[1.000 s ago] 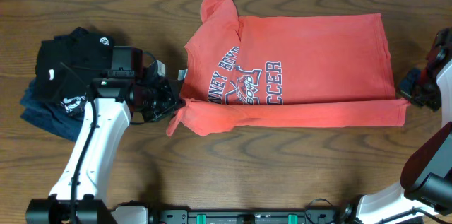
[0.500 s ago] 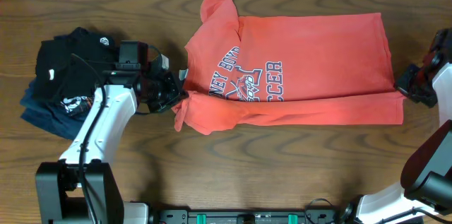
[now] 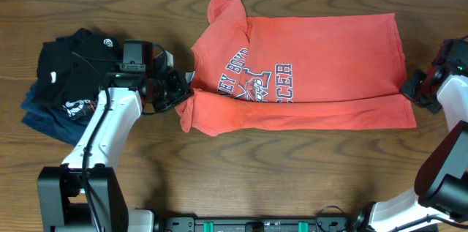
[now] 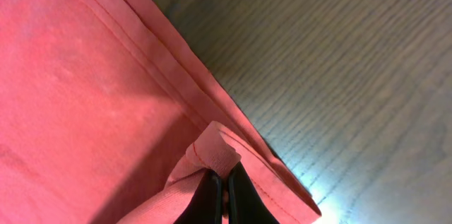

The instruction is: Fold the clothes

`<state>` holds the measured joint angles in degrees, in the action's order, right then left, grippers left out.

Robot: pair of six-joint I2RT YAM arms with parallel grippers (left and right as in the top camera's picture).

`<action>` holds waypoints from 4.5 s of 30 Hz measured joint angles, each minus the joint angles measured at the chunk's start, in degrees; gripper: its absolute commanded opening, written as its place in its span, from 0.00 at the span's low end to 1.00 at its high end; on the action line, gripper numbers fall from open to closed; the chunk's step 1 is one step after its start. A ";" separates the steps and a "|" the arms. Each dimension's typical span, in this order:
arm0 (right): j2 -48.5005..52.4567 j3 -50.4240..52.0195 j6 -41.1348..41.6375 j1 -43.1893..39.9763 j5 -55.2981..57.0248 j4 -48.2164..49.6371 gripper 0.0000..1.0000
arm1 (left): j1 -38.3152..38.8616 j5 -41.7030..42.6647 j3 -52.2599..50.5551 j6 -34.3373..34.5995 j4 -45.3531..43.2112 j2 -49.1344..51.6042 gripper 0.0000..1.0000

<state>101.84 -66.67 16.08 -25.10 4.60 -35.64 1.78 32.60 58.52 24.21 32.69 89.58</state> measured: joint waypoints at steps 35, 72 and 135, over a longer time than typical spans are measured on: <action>0.00 8.41 -1.27 0.04 -5.64 0.28 0.19 | 14.19 -0.96 0.00 -12.41 -2.95 0.00 0.63; -1.20 12.74 -1.27 0.07 -5.51 5.92 0.21 | 29.16 -20.65 0.00 -26.67 -5.70 11.91 0.47; -1.20 12.76 -1.18 0.07 -5.51 5.97 0.21 | 14.21 -37.40 9.20 -12.85 6.56 4.96 0.54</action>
<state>100.64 -53.91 14.90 -25.04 -0.91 -29.67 15.99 -4.80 67.72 11.35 39.24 94.54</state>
